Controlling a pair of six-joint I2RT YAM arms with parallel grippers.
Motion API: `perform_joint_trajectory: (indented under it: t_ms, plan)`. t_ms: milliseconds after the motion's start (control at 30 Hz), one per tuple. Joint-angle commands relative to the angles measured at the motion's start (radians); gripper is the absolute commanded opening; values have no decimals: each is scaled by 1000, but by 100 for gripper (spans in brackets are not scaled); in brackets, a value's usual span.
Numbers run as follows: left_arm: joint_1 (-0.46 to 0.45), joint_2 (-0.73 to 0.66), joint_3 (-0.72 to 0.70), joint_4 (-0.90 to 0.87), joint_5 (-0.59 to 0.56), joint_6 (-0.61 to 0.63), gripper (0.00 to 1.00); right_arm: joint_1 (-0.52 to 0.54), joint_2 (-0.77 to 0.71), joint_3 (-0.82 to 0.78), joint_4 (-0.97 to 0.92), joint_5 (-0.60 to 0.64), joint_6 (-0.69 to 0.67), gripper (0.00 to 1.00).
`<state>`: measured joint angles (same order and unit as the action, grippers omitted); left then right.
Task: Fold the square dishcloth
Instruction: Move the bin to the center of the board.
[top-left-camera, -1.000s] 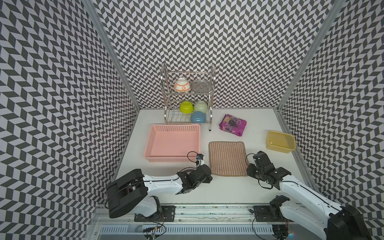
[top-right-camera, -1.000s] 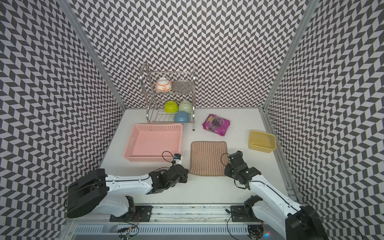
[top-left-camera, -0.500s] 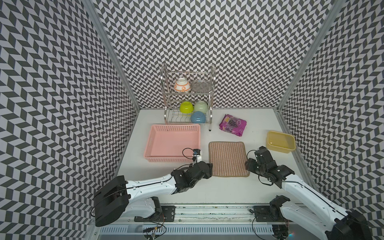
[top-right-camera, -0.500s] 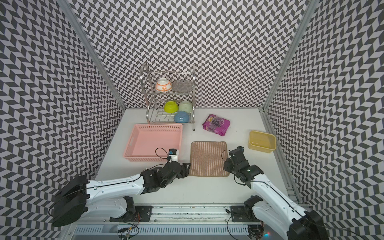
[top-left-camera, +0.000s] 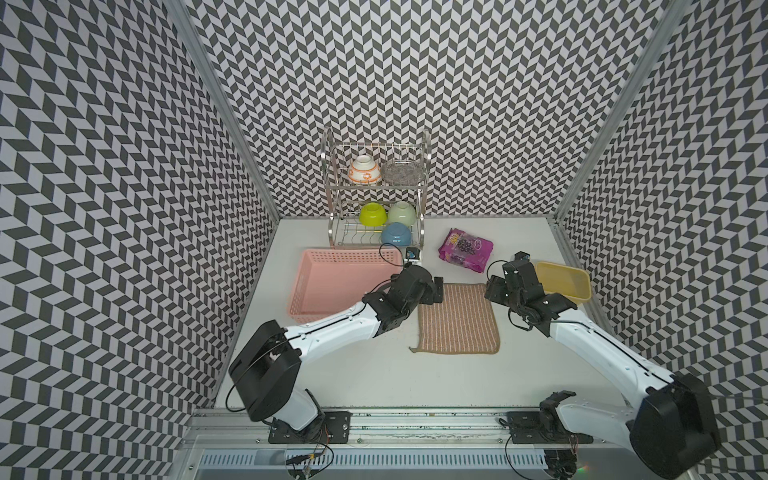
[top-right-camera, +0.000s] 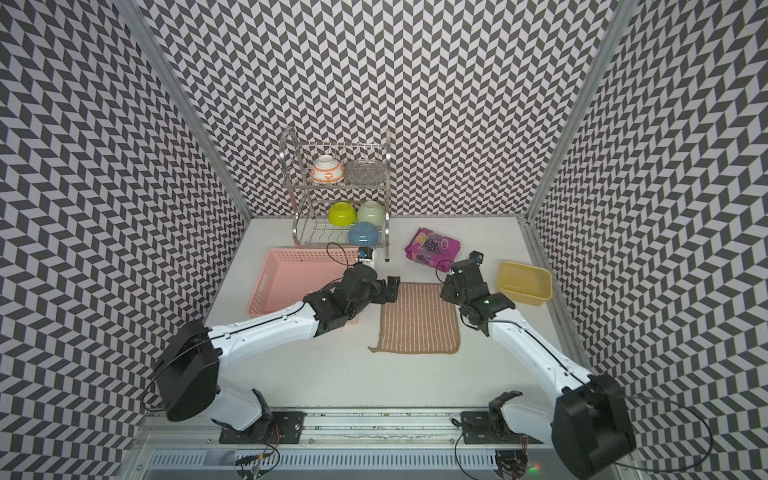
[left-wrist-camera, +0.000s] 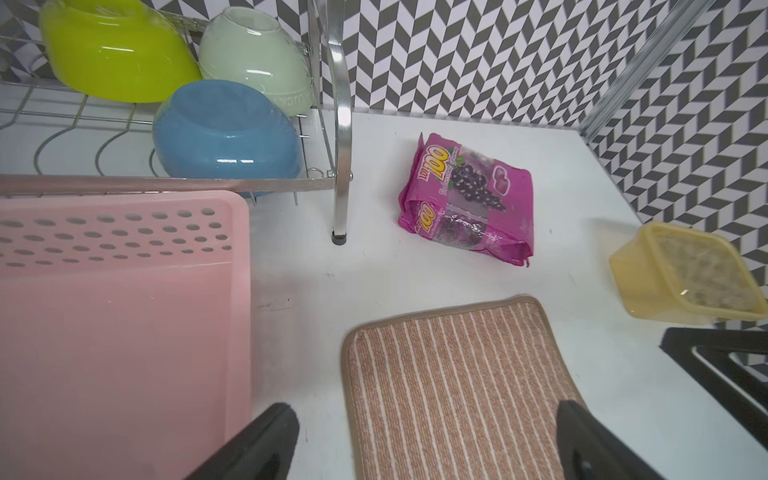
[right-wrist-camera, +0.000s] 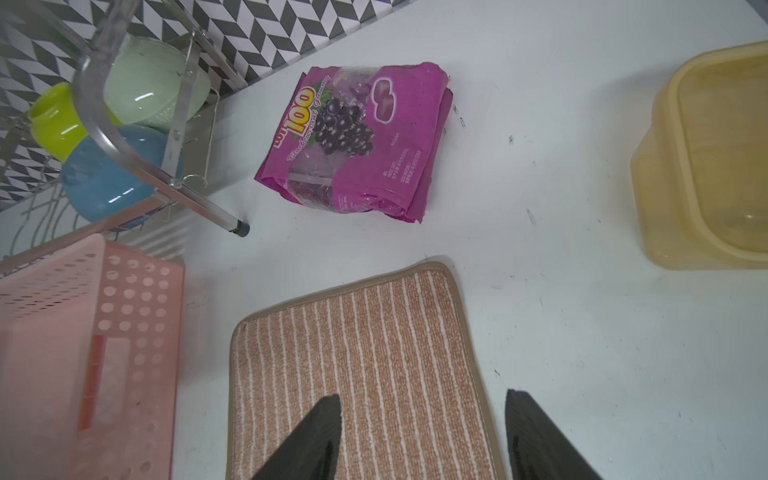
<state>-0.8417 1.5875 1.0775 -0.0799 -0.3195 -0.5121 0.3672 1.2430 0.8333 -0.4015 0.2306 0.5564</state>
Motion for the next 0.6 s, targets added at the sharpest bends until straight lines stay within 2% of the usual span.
perform_joint_trajectory:
  t_ms: [0,133,267,367,567]
  plan:
    - [54,93,105,-46,129,96,95,-40,74,52,78,-28,-74,64]
    - [112,223,223,-94,214,149,88,-91,195,155,40,-122,-131,62]
    - [149,327,309,-135,307,190,83,-103,300,212,20,-161,-170,61]
    - [165,386,347,-165,317,215,75,-106,362,229,20,-183,-186,58]
    - [183,459,397,-223,314,288,69,-111,427,232,30,-196,-209,55]
